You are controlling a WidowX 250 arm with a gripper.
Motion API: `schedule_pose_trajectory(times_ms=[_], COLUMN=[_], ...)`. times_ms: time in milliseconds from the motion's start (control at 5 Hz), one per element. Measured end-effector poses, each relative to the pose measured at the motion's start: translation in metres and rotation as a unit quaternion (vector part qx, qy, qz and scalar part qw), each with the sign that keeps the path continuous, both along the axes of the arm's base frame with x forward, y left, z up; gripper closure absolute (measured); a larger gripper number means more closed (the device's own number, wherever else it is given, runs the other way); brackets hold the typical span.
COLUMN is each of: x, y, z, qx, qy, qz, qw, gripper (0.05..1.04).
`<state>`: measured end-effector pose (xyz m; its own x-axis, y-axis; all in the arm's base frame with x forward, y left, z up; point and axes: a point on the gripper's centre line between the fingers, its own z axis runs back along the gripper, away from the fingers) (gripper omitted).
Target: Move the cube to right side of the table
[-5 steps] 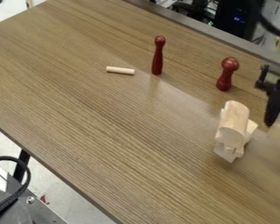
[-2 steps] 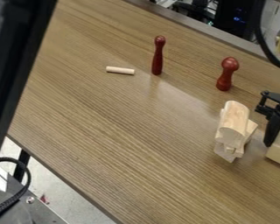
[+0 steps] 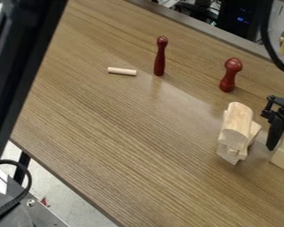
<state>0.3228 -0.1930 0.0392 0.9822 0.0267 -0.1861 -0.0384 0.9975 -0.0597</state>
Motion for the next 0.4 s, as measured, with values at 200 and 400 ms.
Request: schedule_pose_trajectory(times_ms=[200, 400], x=[0.001, -0.001], y=[0.003, 0.011], z=[0.016, 0.059], qx=[0.002, 0.011], qy=[-0.021, -0.070], qz=[0.006, 0.019], qw=[0.9998, 0.9973], gripper=[0.079, 0.083])
